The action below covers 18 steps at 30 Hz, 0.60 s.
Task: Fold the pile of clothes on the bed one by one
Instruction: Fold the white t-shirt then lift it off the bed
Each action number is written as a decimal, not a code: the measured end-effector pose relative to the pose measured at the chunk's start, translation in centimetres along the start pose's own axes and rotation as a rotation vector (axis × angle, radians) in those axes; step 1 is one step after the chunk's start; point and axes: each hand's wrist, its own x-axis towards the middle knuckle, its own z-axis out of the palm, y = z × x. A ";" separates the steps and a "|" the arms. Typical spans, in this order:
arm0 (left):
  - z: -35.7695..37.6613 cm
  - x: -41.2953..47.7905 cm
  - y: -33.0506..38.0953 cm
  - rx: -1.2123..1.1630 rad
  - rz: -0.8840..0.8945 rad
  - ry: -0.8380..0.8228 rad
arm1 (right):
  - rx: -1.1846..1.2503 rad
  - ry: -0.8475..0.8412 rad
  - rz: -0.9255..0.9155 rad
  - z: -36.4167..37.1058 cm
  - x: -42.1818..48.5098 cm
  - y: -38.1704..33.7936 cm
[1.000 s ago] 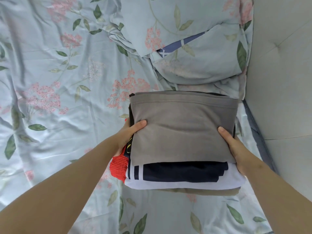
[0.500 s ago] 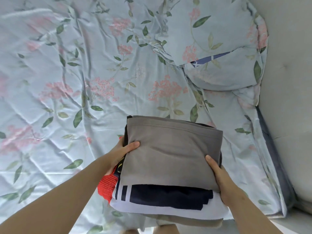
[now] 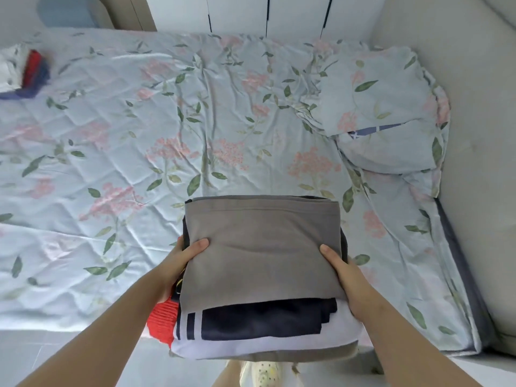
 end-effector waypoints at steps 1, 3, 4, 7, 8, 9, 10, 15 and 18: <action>-0.5 -1.2 -0.6 -0.022 0.007 0.021 | -0.018 -0.026 -0.010 0.6 -0.3 -0.1; -1.9 -3.3 -2.2 -0.075 0.016 0.069 | -0.052 -0.078 -0.028 2.0 -1.1 0.1; -2.7 -4.4 -3.1 -0.100 0.017 0.095 | -0.067 -0.108 -0.036 2.8 -1.6 0.2; -5.4 -8.2 -5.4 -0.170 0.027 0.173 | -0.133 -0.201 -0.048 5.6 -3.2 1.0; -6.5 -9.3 -6.2 -0.197 0.029 0.200 | -0.154 -0.224 -0.045 6.8 -3.7 1.2; -7.6 -10.4 -7.0 -0.222 0.034 0.220 | -0.176 -0.248 -0.043 8.1 -4.2 1.4; -8.7 -11.4 -7.7 -0.245 0.043 0.236 | -0.200 -0.268 -0.041 9.5 -4.7 1.6; -15.3 -15.5 -10.6 -0.356 0.086 0.323 | -0.328 -0.359 -0.041 18.0 -5.8 2.7; -21.0 -17.4 -12.1 -0.420 0.098 0.372 | -0.388 -0.396 -0.040 24.9 -6.3 3.8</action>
